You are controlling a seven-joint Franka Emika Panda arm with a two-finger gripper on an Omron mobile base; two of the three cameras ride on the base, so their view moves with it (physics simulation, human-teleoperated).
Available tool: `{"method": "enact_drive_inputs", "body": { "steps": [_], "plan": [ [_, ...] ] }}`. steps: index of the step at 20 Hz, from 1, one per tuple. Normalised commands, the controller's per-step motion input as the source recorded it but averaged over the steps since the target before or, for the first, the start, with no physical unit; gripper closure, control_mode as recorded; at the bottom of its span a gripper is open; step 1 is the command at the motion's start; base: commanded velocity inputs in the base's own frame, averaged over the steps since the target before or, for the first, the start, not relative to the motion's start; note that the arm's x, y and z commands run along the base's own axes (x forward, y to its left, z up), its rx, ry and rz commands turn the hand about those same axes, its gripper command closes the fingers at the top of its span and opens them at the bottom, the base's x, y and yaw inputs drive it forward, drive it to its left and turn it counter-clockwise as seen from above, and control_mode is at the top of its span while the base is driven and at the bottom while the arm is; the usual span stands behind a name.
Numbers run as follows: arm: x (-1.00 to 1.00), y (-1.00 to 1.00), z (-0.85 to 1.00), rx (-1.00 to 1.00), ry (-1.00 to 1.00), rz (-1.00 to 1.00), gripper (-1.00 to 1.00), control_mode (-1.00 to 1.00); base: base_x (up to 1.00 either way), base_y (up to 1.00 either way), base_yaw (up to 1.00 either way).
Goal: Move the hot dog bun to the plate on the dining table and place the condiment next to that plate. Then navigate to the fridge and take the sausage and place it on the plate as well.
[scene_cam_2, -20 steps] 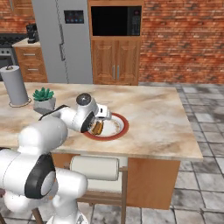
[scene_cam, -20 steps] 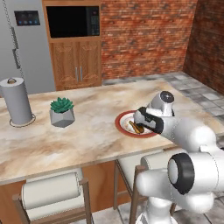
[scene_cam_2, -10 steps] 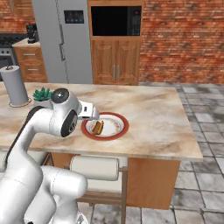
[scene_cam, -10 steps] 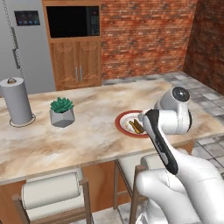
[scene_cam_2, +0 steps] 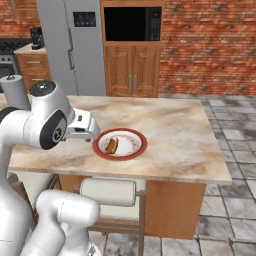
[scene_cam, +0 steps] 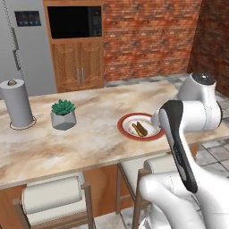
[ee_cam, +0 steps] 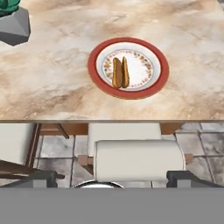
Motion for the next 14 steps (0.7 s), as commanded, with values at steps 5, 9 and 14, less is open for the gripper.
{"method": "enact_drive_inputs", "body": {
  "steps": [5,9,14],
  "plan": [
    [-0.93,0.1,0.07,0.0,0.21,-0.03,-1.0,-1.0,0.0,0.0,0.0],
    [-0.99,0.19,-0.13,0.0,0.04,-0.03,-1.0,-1.0,0.0,0.0,0.0],
    [-0.78,0.28,-0.09,0.0,0.01,-0.03,-1.0,-1.0,0.0,0.0,0.0]
  ]
}}
